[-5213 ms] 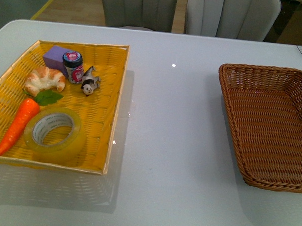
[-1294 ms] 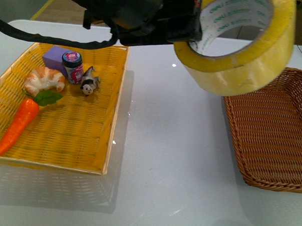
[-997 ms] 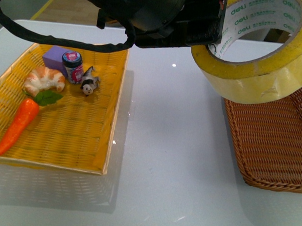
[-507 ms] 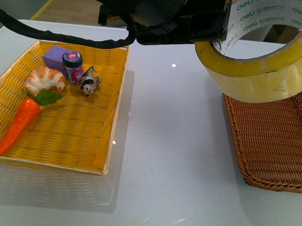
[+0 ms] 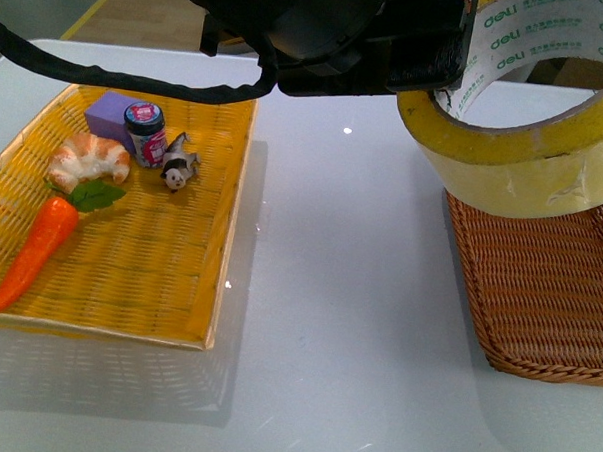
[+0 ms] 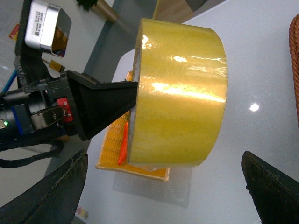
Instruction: Move tape to another basket
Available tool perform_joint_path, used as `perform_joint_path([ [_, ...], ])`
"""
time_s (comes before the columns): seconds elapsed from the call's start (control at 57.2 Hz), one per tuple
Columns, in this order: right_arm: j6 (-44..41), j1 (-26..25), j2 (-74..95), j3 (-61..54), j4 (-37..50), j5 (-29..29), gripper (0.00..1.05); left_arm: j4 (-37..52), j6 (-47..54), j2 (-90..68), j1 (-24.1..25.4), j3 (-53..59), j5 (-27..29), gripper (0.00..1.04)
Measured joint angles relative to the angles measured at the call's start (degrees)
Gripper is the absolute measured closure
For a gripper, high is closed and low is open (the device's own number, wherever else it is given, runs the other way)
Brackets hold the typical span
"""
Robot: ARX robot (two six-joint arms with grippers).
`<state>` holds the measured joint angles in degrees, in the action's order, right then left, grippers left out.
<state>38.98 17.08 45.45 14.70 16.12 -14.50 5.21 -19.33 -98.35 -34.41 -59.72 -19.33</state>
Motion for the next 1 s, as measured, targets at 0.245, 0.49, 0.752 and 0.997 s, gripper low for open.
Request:
perform_joint_path([
  [0.245,-0.9,-1.0,8.7,0.5,6.8,-2.1,0.09,-0.4,0.0,0.2,0.0,0.0,-0.2,0.90],
  [0.49,-1.1,-3.2,16.2,2.6,13.2,-4.7,0.09,-0.4,0.0,0.7,0.0,0.0,-0.7,0.90],
  [0.752,-1.0,-3.2,17.8,3.7,14.6,-4.8,0.32,-0.4,-0.1,1.0,0.0,0.4,-0.9,0.90],
  [0.997,0.3,-2.5,18.4,4.0,15.3,-5.2,0.57,-0.5,0.0,1.1,0.0,0.7,-0.8,0.90],
])
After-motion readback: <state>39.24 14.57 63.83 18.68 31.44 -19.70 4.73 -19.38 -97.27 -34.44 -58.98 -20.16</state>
